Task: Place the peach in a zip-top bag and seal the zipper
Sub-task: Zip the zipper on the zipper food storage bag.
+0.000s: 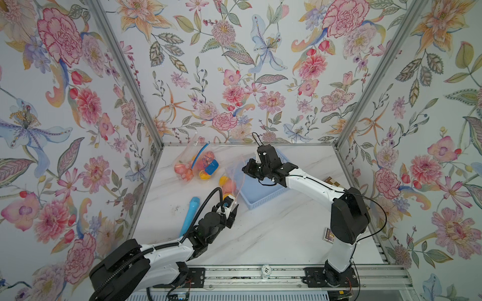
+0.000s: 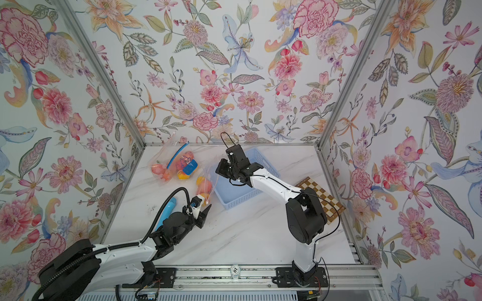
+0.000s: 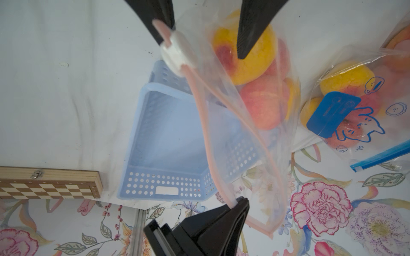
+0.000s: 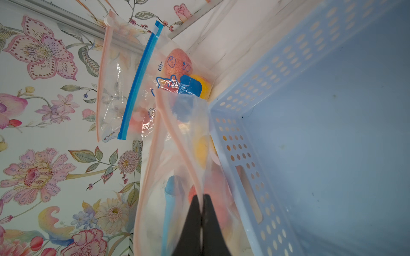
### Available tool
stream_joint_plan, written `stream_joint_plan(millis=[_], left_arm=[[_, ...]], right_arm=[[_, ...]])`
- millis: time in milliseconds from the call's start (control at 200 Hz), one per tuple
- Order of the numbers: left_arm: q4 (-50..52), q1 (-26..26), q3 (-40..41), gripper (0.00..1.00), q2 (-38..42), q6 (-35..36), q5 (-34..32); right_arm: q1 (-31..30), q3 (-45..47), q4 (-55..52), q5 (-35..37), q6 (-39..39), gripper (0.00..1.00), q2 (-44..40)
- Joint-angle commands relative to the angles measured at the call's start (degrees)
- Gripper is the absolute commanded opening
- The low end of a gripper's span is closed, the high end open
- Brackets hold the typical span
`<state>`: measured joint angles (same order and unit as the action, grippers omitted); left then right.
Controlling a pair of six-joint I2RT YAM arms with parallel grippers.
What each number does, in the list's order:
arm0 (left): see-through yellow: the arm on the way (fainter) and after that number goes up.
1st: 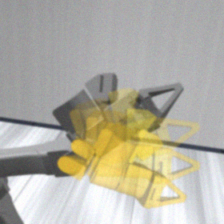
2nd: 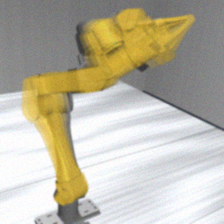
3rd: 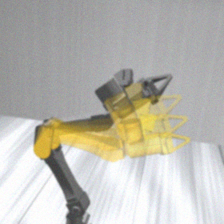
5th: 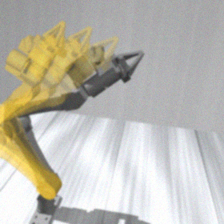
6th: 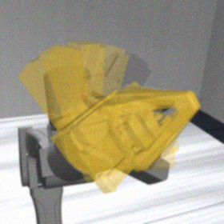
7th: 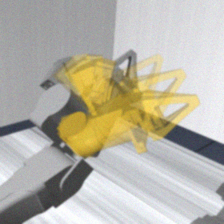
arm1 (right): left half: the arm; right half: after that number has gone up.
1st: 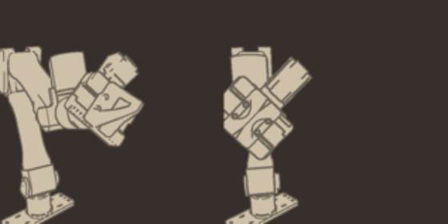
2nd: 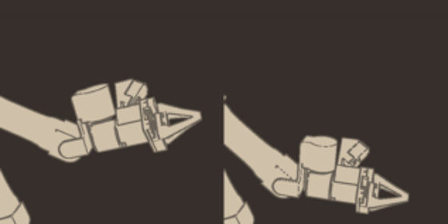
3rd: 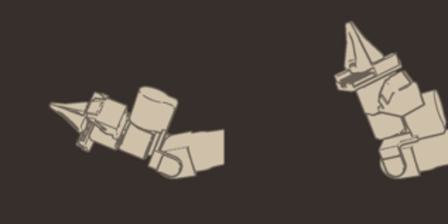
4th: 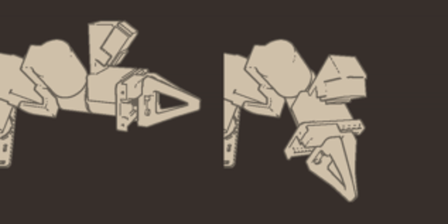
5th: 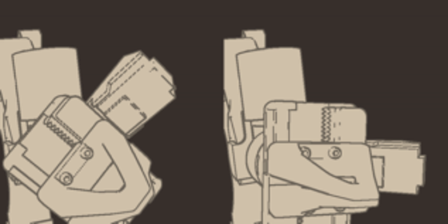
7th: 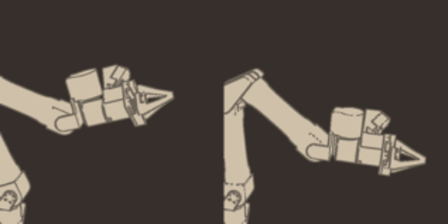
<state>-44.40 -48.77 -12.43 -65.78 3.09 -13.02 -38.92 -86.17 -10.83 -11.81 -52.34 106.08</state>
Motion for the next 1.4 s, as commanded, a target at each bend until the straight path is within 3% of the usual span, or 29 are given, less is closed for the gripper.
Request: stream_joint_plan(millis=[0,125,340,601,686,1056,1196,1396], left_arm=[[-4.15,-0.47,-1.08,0.42,0.44,-0.81,-4.89],[-4.16,-0.39,-0.09,0.4,2.29,-1.25,-5.87],[-3.7,0.44,1.59,0.25,4.21,-1.83,-7.87],[0.46,3.3,0.56,0.1,8.26,-0.46,-3.14],[5.11,4.11,-0.78,0.0,11.61,1.54,-1.07],[31.45,6.56,-11.3,0.0,24.6,6.58,6.62],[38.16,6.54,-15.21,0.0,25.53,6.19,10.13],[44.58,6.58,-21.71,0.0,24.07,6.03,21.25]], right_arm=[[-0.02,-1.29,-0.02,0.39,0.34,0.0,0.53],[0.05,-1.19,-0.74,0.86,0.9,0.0,0.37],[-0.15,-1.15,-1.11,1.14,1.32,0.0,0.32],[-0.44,-2.03,-3.02,0.83,4.62,0.0,0.09],[-0.79,-2.92,-4.19,0.35,7.0,0.07,0.09],[-0.96,-4.75,-6.64,-3.37,15.58,0.44,-2.73],[-0.88,-3.29,-6.21,-3.58,19.87,0.6,-6.87],[-0.37,0.96,-6.22,-0.65,24.57,0.71,-15.49]])
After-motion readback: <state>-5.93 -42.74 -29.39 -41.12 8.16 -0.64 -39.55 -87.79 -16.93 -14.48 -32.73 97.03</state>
